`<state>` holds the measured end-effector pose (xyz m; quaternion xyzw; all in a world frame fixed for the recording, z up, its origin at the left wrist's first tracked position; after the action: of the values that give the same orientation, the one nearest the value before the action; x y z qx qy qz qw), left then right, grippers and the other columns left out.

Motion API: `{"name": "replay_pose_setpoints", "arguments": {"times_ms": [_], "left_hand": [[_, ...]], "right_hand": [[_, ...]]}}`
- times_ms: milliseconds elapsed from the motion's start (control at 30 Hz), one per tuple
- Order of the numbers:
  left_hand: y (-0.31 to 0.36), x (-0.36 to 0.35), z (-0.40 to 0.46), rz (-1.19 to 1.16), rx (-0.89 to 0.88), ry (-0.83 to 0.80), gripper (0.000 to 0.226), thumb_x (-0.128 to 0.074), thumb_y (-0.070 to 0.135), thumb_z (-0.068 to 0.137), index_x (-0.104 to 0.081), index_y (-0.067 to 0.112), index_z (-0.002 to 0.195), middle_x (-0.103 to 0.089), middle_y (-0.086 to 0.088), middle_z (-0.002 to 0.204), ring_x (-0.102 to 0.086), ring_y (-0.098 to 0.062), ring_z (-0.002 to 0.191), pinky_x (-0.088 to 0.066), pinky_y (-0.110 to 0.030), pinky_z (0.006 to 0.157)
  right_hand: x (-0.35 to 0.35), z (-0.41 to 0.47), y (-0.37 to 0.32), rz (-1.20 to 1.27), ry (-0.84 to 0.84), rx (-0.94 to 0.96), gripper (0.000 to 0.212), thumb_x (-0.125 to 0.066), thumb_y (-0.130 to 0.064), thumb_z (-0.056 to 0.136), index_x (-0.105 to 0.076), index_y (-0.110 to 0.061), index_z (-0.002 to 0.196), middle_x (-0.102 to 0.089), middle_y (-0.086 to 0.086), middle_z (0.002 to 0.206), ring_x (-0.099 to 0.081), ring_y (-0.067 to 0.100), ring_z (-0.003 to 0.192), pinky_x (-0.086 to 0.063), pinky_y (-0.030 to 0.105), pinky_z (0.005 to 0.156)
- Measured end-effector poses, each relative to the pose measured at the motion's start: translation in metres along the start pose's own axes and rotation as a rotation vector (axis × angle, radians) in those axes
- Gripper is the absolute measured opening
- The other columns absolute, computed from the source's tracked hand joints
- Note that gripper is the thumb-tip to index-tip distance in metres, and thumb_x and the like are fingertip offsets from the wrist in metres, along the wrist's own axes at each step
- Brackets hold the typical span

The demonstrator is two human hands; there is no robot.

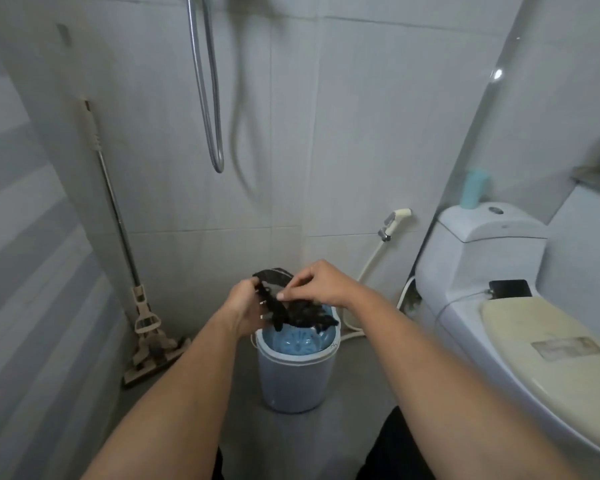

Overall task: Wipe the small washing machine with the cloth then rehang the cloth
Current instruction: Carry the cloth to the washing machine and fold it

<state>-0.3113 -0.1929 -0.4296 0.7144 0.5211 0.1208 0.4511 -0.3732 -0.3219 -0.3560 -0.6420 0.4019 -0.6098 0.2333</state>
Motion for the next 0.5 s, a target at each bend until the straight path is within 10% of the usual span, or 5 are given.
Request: {"name": "replay_pose_setpoints", "arguments": {"times_ms": [200,333,500], "left_hand": [[0.019,-0.012,-0.001,0.012,-0.038,-0.048,0.052,-0.036,0.038,0.099,-0.069,0.001,0.115,-0.07,-0.022,0.115,-0.065,-0.035,0.106,-0.052,-0.038,0.085],[0.02,-0.01,0.001,0.104,-0.008,-0.1,0.051,-0.037,0.039,0.101,-0.07,0.003,0.114,-0.072,-0.018,0.114,-0.064,-0.034,0.111,-0.047,-0.042,0.1],[0.022,-0.001,0.006,0.168,-0.004,-0.116,0.052,-0.043,0.045,0.098,-0.073,0.005,0.111,-0.072,-0.017,0.115,-0.066,-0.034,0.111,-0.045,-0.047,0.105]], "right_hand": [[0.029,-0.006,0.027,-0.027,0.339,0.027,0.034,-0.072,-0.027,0.09,-0.07,-0.026,0.124,-0.068,-0.001,0.115,-0.059,0.006,0.095,-0.045,0.026,0.092],[0.019,0.001,0.032,-0.017,0.19,0.021,0.06,-0.079,-0.034,0.084,-0.058,-0.03,0.14,-0.058,-0.007,0.139,-0.049,0.006,0.123,-0.038,0.032,0.112],[0.006,0.004,0.047,0.119,0.14,-0.038,0.09,-0.095,-0.038,0.064,-0.053,-0.031,0.143,-0.061,0.0,0.129,-0.061,0.019,0.117,-0.051,0.038,0.102]]}}
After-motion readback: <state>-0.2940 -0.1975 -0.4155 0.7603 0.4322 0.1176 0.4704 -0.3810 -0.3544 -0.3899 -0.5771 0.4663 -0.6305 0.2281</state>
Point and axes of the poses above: each hand's wrist, its own z-axis towards the middle knuckle, its own x-axis out of the back of the hand, y = z × x, the point moved 8 cm from there along z, towards the middle knuckle
